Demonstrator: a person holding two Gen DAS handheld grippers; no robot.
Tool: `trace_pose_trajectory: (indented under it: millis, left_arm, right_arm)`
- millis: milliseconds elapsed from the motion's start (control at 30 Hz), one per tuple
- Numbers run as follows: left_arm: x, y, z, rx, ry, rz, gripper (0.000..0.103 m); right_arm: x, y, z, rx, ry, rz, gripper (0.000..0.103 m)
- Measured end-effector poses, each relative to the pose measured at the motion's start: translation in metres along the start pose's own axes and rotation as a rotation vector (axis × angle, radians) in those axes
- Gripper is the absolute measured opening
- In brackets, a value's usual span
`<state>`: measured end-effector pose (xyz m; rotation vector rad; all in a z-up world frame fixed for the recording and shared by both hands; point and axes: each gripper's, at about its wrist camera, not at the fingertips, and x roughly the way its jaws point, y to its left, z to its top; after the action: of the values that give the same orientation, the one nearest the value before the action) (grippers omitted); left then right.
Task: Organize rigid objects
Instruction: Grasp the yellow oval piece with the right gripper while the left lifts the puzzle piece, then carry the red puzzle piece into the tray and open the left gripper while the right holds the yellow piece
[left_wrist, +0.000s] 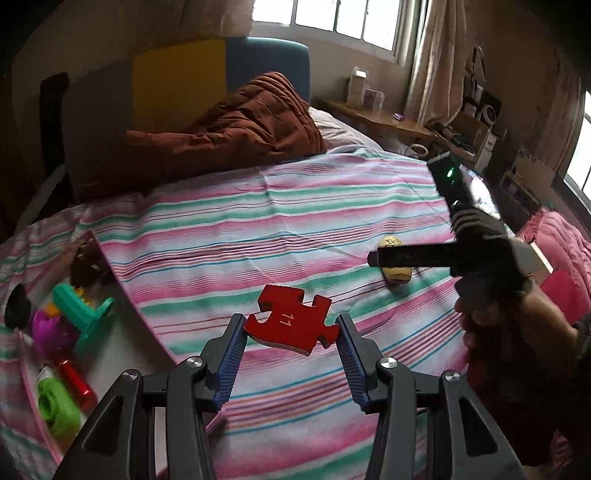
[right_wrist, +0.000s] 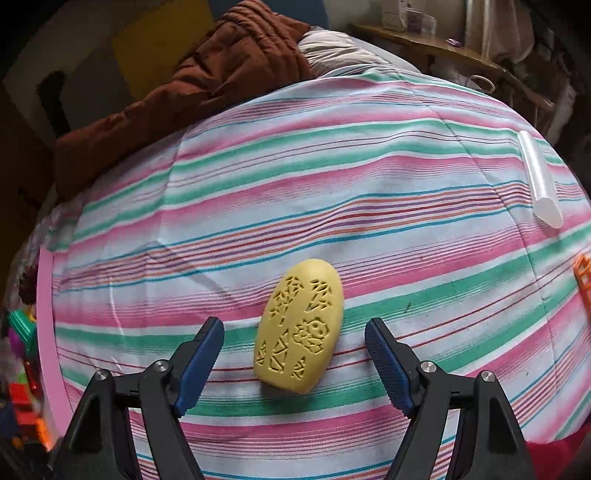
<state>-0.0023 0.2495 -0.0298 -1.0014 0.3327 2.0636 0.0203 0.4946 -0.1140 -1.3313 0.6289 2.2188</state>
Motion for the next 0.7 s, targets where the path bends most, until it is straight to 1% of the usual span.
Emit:
trace_pose_trajectory:
  millis: [100,133,167,200,267,400,567,700]
  left_arm:
    - [-0.013,0.009,-0.003,-0.025,-0.014,0.012,0.05]
    - [-0.016,0.012,-0.005,-0.033,-0.019,0.017,0.05]
    - [-0.019,0.015,-0.006,-0.039,-0.022,0.022,0.05]
    - [-0.022,0.018,-0.007,-0.045,-0.025,0.03,0.05]
    - [-0.028,0.026,-0.01,-0.059,-0.03,0.043,0.05]
    - [-0.038,0.041,-0.015,-0.096,-0.038,0.06,0.05]
    - [-0.049,0.055,-0.025,-0.122,-0.049,0.091,0.05]
    - [-0.059,0.063,-0.033,-0.124,-0.06,0.131,0.05]
  right_arm:
    - [0.004,0.004,-0.001,-0.038,0.005,-0.037,0.079]
    - [0.005,0.005,-0.002,-0.046,0.008,-0.04,0.077]
    - [0.006,0.006,-0.003,-0.057,0.015,-0.043,0.063]
    - [0.004,0.007,-0.003,-0.072,0.007,-0.049,0.044]
    - [0.003,0.009,-0.005,-0.095,0.007,-0.047,0.044]
    - [0.006,0.016,-0.008,-0.16,0.012,-0.079,0.045]
    - [0.005,0.012,-0.008,-0.146,0.019,-0.061,0.046]
    - [0.007,0.018,-0.009,-0.175,0.01,-0.081,0.046]
